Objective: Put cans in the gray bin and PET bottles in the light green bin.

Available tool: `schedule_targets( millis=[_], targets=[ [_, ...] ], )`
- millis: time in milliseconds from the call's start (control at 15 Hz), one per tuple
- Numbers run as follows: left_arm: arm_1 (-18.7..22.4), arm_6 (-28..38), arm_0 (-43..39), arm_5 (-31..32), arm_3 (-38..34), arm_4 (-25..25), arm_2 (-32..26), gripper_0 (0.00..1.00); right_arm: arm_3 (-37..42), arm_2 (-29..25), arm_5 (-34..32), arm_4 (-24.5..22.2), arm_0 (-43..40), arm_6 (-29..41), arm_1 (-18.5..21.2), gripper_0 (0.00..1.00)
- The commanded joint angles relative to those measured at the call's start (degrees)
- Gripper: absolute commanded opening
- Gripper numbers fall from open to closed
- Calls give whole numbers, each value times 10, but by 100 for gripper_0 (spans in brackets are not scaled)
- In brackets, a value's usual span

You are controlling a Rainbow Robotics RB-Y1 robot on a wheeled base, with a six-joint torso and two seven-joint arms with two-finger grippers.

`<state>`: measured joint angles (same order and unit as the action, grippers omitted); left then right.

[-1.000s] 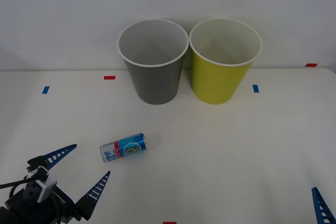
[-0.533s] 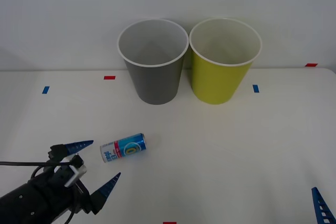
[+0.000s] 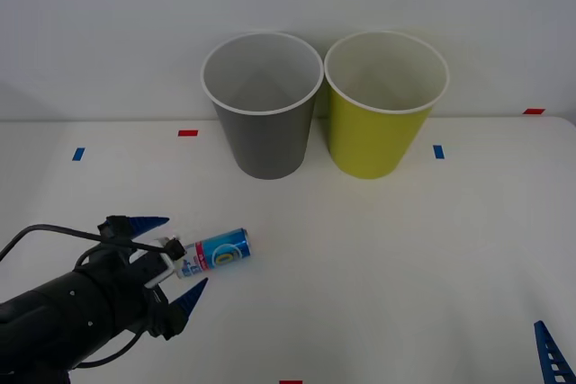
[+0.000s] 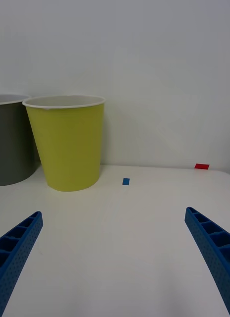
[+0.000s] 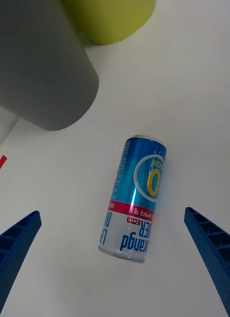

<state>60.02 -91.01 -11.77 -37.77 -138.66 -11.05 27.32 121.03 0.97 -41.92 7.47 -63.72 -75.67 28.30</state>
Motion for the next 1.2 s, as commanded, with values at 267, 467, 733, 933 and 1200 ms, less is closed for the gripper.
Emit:
schedule_targets(
  millis=[267,467,733,933,1200],
  targets=[
    [-12,-9,156,-185,-7,-42,86,100,0,0,0,0,0,0,0,100],
    [-39,-74,183,-250,-7,-64,87,100,0,0,0,0,0,0,0,100],
    [-68,-95,218,-319,-6,-103,87,100,0,0,0,0,0,0,0,100],
    [-93,-101,250,-388,0,-125,87,100,0,0,0,0,0,0,0,100],
    [-142,-109,280,-428,36,-142,87,100,0,0,0,0,0,0,0,100]
  ],
)
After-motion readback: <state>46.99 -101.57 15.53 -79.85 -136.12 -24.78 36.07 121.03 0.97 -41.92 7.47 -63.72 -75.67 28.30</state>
